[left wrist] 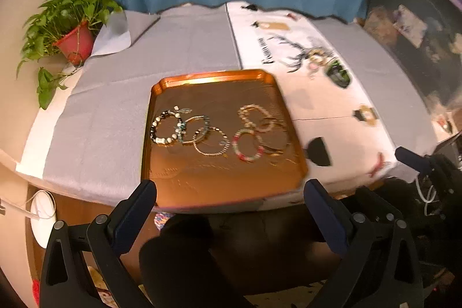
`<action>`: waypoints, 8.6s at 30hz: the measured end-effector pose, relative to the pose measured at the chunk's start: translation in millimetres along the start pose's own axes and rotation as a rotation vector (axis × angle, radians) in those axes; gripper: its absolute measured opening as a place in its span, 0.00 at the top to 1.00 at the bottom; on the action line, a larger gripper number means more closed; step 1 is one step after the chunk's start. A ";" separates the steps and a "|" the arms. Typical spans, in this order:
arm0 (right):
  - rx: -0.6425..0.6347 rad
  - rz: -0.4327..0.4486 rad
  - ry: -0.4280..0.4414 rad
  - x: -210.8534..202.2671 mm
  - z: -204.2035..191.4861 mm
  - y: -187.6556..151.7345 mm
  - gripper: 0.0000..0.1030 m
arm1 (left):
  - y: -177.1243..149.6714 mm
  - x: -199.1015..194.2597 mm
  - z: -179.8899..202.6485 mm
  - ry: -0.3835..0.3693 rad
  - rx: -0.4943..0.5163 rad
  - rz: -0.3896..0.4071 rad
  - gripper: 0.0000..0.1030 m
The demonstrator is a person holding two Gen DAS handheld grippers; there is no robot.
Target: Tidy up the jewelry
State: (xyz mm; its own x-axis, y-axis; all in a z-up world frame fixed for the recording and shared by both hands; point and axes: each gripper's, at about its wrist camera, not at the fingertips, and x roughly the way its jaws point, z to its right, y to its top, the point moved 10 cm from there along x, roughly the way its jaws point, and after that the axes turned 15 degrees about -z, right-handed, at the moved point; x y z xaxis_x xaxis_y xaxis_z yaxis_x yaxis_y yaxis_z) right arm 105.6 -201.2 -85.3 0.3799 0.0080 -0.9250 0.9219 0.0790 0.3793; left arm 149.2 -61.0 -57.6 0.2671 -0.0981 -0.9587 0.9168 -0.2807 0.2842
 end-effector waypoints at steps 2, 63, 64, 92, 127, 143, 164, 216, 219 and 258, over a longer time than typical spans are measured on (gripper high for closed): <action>0.013 0.019 -0.002 -11.6 7.3 -7.9 0.15 | -6.9 -18.1 5.8 -0.018 -0.010 0.026 0.02; 0.183 -0.085 -0.035 3.0 102.4 -77.3 0.14 | 16.8 -211.4 102.1 -0.247 0.058 0.277 0.02; 0.187 -0.089 -0.035 5.7 104.5 -76.8 0.14 | 18.7 -209.9 102.4 -0.244 0.059 0.274 0.02; 0.338 -0.020 -0.008 100.4 212.4 55.5 0.14 | 157.5 34.0 105.5 0.027 0.118 -0.060 0.01; 0.176 0.015 -0.045 138.7 223.7 90.3 0.56 | 196.2 170.0 186.0 -0.213 0.322 -0.166 0.86; 0.201 0.079 -0.099 65.5 212.9 57.7 0.99 | 132.4 59.7 149.6 -0.263 0.219 -0.020 0.86; 0.353 -0.061 0.002 108.1 229.9 -11.6 0.31 | 122.4 78.8 145.7 -0.269 0.195 -0.040 0.86; -0.071 0.029 -0.004 -19.4 11.9 -46.7 0.90 | -43.4 -27.3 15.0 -0.150 -0.009 0.159 0.86; -0.084 0.024 -0.010 -18.8 5.6 -44.4 0.89 | -44.2 -26.4 11.1 -0.156 -0.015 0.161 0.86; -0.133 -0.143 -0.029 115.6 -50.9 109.0 0.32 | 65.0 102.7 -94.9 -0.045 -0.172 -0.013 0.15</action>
State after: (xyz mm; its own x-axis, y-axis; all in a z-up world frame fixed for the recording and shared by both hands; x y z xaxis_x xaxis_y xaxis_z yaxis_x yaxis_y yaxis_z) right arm 246.2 -140.9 -152.1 0.2494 -0.0413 -0.9675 0.9492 0.2085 0.2357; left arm 264.4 1.3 -139.0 0.2446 -0.1390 -0.9596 0.9584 -0.1155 0.2611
